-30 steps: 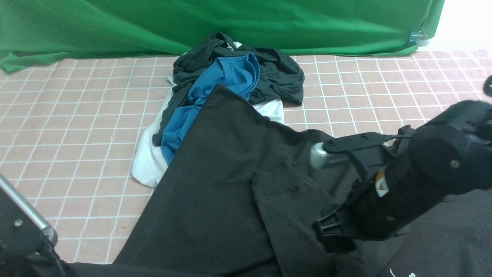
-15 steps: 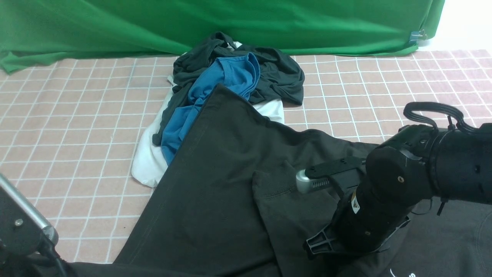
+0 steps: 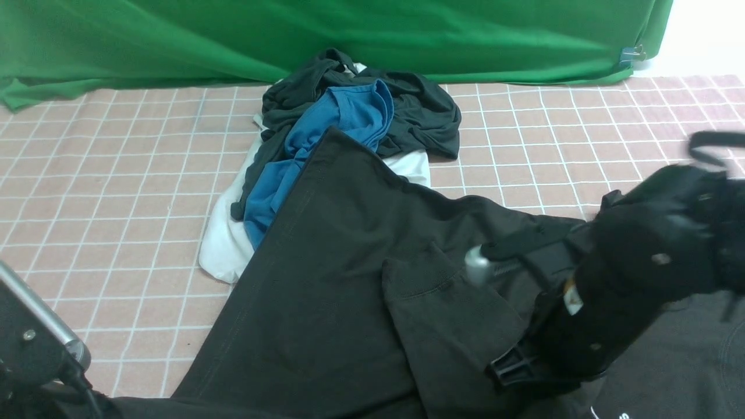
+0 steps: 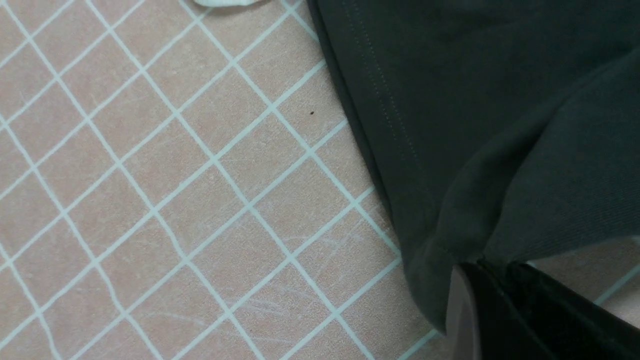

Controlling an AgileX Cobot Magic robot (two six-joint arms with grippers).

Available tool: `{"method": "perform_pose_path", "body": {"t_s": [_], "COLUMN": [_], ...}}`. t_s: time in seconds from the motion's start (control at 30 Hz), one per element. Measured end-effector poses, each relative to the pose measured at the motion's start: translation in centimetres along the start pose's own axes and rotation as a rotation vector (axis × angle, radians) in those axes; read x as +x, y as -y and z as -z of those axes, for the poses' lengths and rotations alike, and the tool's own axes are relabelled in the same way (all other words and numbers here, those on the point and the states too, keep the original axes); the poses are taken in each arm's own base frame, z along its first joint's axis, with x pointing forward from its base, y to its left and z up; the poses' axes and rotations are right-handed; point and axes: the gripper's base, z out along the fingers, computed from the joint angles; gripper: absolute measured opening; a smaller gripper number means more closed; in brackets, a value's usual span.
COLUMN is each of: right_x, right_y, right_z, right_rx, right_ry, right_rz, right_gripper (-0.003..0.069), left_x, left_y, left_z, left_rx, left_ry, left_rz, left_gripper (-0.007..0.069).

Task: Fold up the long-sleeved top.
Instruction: Use the right arm to drag and drop the cuff onto the cuffclosest to the right arm

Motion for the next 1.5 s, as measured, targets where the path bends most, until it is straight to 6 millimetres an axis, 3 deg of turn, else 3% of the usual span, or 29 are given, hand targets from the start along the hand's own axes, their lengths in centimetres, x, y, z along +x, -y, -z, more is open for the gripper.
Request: {"method": "perform_pose_path", "body": {"t_s": [0.2, 0.43, 0.6, 0.7, 0.77, 0.9, 1.07, 1.2, 1.3, 1.33, 1.5], "right_x": [2.2, 6.7, 9.2, 10.0, 10.3, 10.3, 8.8, 7.7, 7.8, 8.1, 8.6], "right_y": [1.0, 2.6, 3.6, 3.8, 3.9, 4.0, 3.2, 1.4, 0.3, -0.3, 0.0], "right_z": [2.2, 1.0, -0.2, -0.3, -0.3, 0.4, 3.0, 4.4, 3.8, 2.7, -0.1], "right_rx": [0.038, 0.078, 0.116, 0.139, 0.152, 0.165, 0.099, -0.004, -0.021, -0.008, 0.064], "right_ry": [0.001, -0.085, -0.155, -0.201, -0.233, -0.257, -0.150, -0.027, -0.021, -0.061, -0.145], "right_rz": [-0.080, -0.194, -0.248, -0.249, -0.235, -0.177, -0.170, -0.106, -0.059, -0.038, -0.049], "right_gripper": [0.0060, 0.0078, 0.0167, 0.0287, 0.0371, 0.0461, 0.0454, 0.0393, 0.0372, 0.0367, 0.0381], "left_x": [0.0, 0.0, 0.0, 0.0, 0.0, 0.0, 0.0, 0.0, 0.0, 0.0, 0.0], "left_y": [0.0, 0.0, 0.0, 0.0, 0.0, 0.0, 0.0, 0.0, 0.0, 0.0, 0.0], "left_z": [0.0, 0.0, 0.0, 0.0, 0.0, 0.0, 0.0, 0.0, 0.0, 0.0, 0.0], "left_rx": [0.002, 0.001, 0.001, 0.001, 0.001, 0.000, 0.000, 0.000, 0.000, 0.000, 0.000], "left_ry": [0.001, 0.003, 0.004, 0.004, 0.004, 0.005, 0.005, 0.005, 0.005, 0.005, 0.005], "left_rz": [0.002, 0.002, 0.002, 0.002, 0.002, 0.002, 0.002, 0.002, 0.002, 0.002, 0.002], "left_gripper": [0.0033, 0.0033, 0.0033, 0.0033, 0.0033, 0.0033, 0.0033, 0.0033, 0.0033, 0.0033, 0.0033]}}
